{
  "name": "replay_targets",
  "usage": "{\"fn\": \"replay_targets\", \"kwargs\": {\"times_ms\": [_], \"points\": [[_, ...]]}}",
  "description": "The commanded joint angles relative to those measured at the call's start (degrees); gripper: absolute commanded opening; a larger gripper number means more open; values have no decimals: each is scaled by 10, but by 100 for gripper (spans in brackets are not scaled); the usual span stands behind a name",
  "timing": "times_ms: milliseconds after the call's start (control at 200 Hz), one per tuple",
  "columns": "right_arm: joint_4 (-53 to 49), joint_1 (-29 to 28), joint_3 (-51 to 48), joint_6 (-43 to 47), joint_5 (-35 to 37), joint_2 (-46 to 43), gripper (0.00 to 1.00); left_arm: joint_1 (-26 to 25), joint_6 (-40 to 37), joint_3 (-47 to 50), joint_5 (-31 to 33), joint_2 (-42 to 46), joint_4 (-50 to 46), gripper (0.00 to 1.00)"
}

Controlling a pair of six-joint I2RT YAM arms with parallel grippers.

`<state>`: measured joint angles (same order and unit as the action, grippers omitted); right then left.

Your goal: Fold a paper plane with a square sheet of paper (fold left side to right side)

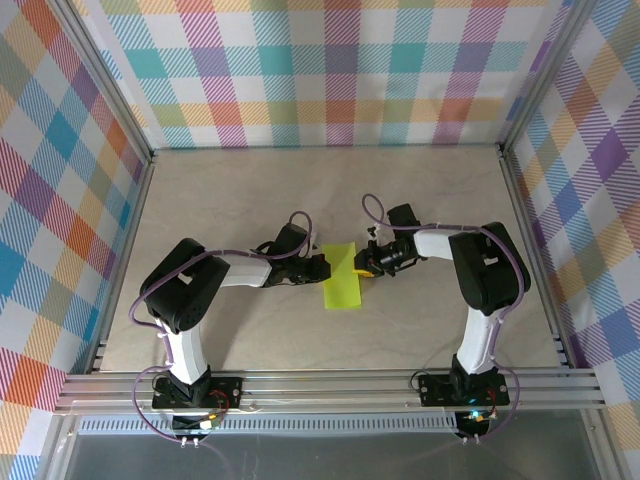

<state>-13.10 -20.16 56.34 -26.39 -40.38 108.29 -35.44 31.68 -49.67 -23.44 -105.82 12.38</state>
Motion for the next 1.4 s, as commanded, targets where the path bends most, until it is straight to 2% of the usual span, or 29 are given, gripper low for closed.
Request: {"fn": "replay_targets", "kwargs": {"times_ms": [0,85,135,190,290,400,530,715,860,1065,1275,1395], "points": [[-25,4,9,9,-15,7,4,0,-19,-17,13,25,-42,4],[-36,5,10,1,-18,4,3,0,-41,-33,21,44,-62,11],[-48,5,13,-5,-20,4,3,-2,-60,-35,28,62,-71,19],[-60,5,19,-10,-25,3,2,-8,-85,-31,49,87,-82,28],[-63,5,19,-21,-28,-2,2,-26,-130,-15,80,136,-107,38],[-65,6,21,-27,-28,0,2,-69,-184,3,119,183,-140,50],[-57,6,22,-38,-31,2,2,-144,-232,7,180,210,-179,58],[-52,6,22,-42,-26,1,2,-248,-270,-30,290,176,-233,66],[-45,6,20,-47,-31,4,2,-292,-277,-78,365,117,-264,69],[-39,6,18,-48,-34,3,2,-321,-298,-149,441,32,-309,71],[-31,6,16,-52,-38,4,2,-323,-300,-191,497,-18,-327,71],[-28,6,14,-52,-38,6,2,-323,-301,-199,494,-29,-324,65]]}}
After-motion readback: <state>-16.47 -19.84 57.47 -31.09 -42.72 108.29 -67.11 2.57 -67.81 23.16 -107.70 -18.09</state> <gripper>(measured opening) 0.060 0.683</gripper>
